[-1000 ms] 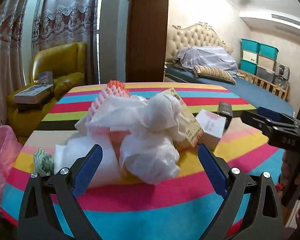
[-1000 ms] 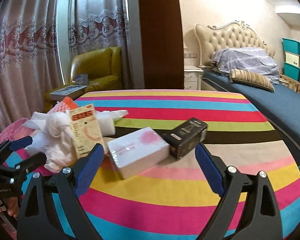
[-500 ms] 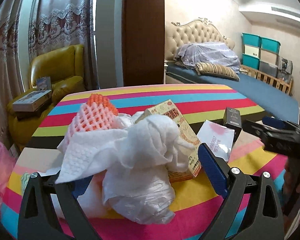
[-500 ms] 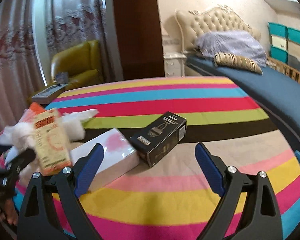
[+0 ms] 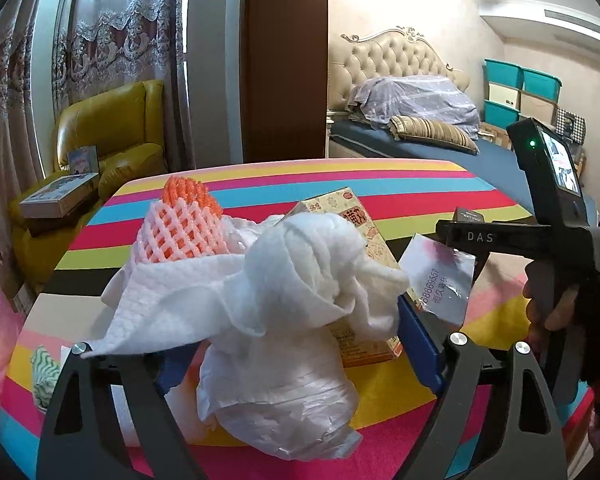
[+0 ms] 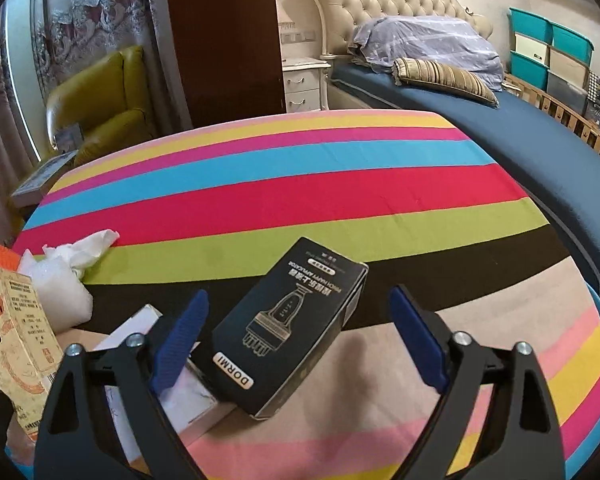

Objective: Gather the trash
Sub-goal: 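Grasp the white tissue with the left tool while the right tool grasps the black box, then carry tissue and black box to the wastebasket and release both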

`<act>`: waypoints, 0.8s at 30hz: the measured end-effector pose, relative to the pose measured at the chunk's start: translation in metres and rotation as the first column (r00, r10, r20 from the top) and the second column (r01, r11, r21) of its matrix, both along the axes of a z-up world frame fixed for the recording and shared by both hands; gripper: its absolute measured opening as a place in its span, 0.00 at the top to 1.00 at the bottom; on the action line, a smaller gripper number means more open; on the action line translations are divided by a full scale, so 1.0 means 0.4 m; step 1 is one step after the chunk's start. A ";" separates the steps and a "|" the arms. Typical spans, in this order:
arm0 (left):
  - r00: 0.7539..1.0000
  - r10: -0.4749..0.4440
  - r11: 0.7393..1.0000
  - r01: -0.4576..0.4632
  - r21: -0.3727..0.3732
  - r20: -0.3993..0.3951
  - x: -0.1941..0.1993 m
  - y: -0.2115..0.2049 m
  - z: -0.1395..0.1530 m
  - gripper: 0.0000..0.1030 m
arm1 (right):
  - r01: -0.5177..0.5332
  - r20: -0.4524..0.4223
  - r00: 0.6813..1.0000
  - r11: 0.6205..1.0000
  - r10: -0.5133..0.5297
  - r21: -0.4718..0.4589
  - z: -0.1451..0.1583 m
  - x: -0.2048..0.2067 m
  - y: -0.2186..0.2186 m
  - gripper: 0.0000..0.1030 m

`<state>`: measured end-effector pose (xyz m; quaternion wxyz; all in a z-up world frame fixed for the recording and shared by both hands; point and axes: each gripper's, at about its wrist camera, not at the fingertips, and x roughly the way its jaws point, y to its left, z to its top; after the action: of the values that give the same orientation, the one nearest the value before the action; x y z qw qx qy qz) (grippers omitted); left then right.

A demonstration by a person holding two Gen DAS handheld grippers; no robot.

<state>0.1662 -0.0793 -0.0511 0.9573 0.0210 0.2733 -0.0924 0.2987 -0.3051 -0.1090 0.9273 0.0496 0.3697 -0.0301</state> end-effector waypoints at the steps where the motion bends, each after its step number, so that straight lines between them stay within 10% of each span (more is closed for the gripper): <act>1: 1.000 0.002 1.000 -0.002 0.000 0.000 0.000 -0.001 0.000 0.20 | -0.003 0.002 1.000 1.000 0.003 0.003 0.000 -0.001 -0.002 0.25; 7: 1.000 0.016 1.000 -0.017 0.027 0.026 -0.010 -0.008 0.005 0.30 | -0.031 0.035 0.999 1.000 0.031 0.001 0.008 -0.043 -0.013 0.63; 14: 0.998 0.005 0.999 -0.008 0.039 0.062 -0.046 -0.006 0.010 0.63 | -0.056 0.130 0.990 0.998 0.055 0.000 0.033 -0.141 -0.022 0.63; 24: 0.990 0.035 0.997 -0.026 -0.066 0.136 -0.122 0.071 0.057 0.66 | -0.148 0.244 0.960 0.989 0.141 0.007 0.080 -0.296 0.009 0.63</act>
<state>0.1174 -0.0508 -0.0284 0.9752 -0.0075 0.2041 -0.0849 0.1802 -0.3015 -0.0770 0.9645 0.0375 0.2567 0.0486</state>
